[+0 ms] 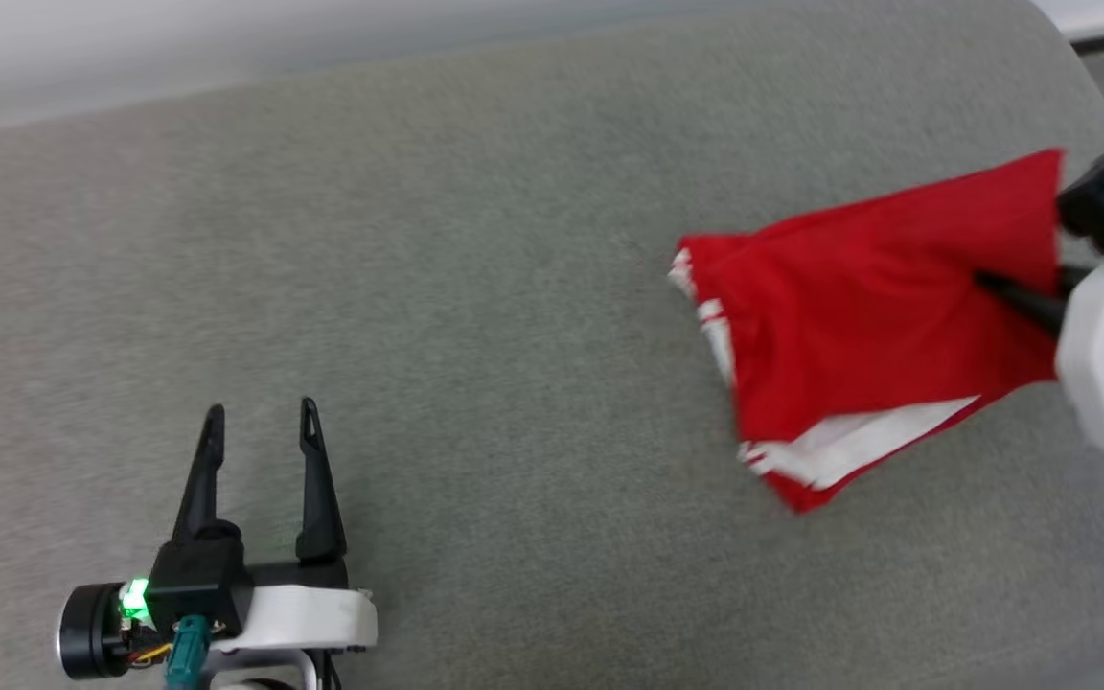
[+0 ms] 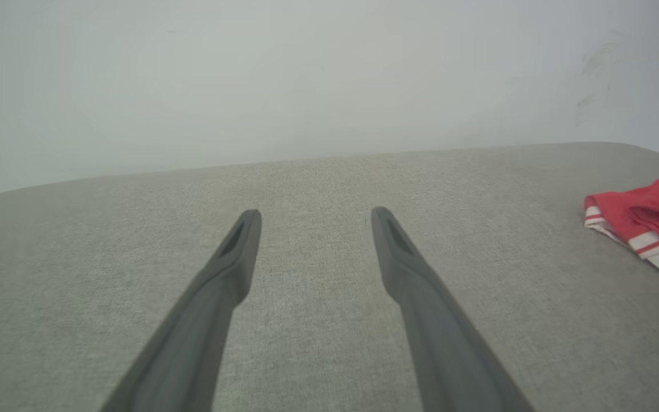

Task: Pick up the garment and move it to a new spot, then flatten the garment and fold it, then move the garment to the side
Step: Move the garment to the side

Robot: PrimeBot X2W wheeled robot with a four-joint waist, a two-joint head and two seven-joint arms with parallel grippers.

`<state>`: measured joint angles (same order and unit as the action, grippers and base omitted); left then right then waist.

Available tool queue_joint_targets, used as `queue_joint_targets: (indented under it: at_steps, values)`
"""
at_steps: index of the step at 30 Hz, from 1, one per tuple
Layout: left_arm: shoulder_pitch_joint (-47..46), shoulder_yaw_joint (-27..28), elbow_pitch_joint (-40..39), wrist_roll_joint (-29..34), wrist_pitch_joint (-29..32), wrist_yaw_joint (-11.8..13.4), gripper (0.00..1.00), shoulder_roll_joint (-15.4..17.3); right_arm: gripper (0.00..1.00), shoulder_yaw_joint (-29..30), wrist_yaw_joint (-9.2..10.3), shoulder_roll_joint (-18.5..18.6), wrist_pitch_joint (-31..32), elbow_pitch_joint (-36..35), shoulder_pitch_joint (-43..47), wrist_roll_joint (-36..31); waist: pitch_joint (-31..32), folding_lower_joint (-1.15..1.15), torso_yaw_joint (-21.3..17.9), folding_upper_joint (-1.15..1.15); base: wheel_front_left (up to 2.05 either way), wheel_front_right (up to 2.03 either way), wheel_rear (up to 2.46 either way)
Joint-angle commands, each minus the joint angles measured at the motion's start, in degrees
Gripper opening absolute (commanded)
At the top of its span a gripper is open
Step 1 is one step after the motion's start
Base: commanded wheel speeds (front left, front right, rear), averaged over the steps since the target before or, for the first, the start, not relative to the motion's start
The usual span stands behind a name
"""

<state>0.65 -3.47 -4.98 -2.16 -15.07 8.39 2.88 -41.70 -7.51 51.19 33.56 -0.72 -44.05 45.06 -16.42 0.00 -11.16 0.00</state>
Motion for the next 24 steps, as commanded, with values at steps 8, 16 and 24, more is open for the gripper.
queue_joint_targets:
  at_steps: [8, 16, 24]
  values:
    - [-3.15, 1.55, -1.87, 1.56, -0.13, -1.28, 1.00, 1.23, 0.00, 0.26, 0.06, 5.07, -5.91, 12.98, -6.13, -5.24, -8.20, 0.00, -4.32, 0.00, 0.00, 0.00, 0.00]
    - [-5.39, 1.93, -3.56, 2.15, -0.13, -1.72, 1.00, 2.32, 0.00, 1.32, 0.06, 3.86, -10.01, 26.95, -10.61, -7.65, -13.34, 0.00, -3.69, 0.00, 0.00, 0.00, 0.00]
    - [-6.92, 1.18, -4.28, 2.66, -0.13, -1.57, 1.00, 3.06, 0.00, 2.29, 0.06, 0.85, -14.85, 39.38, -14.51, -12.23, -16.38, 0.00, -3.04, 0.00, 0.00, 0.00, 0.00]
